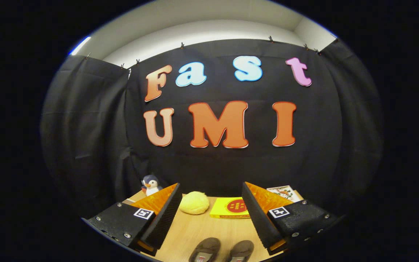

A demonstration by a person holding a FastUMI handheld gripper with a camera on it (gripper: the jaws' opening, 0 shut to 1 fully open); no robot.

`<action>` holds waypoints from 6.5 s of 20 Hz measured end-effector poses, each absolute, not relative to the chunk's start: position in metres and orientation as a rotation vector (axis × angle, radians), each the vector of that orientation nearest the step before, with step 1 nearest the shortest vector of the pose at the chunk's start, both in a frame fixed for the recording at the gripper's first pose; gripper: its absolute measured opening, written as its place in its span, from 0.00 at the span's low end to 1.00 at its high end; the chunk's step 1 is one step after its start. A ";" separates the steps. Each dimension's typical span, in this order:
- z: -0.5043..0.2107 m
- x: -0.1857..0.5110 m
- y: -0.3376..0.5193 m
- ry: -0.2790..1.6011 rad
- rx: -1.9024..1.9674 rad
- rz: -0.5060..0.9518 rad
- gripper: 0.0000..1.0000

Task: Open the storage box then place both shoes into the box .Put the left shoe in first, then the right shoe, with the right side of both shoes facing outward in a uniform manner.

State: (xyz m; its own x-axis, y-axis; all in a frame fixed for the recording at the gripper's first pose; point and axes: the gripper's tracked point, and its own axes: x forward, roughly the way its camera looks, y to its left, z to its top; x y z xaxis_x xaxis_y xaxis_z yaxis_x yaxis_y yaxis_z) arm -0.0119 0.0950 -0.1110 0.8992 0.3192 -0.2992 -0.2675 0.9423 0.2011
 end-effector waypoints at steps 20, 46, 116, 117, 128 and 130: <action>-0.319 -0.125 0.289 1.066 0.553 0.734 0.96; -0.332 -0.141 0.344 1.223 1.193 0.880 0.59; -0.241 -0.097 0.279 0.825 0.518 0.665 0.96; -0.256 -0.098 0.263 0.847 0.504 0.623 0.96; -0.390 -0.146 0.131 1.056 0.225 0.345 0.95; -0.402 -0.149 0.126 1.076 0.216 0.338 0.91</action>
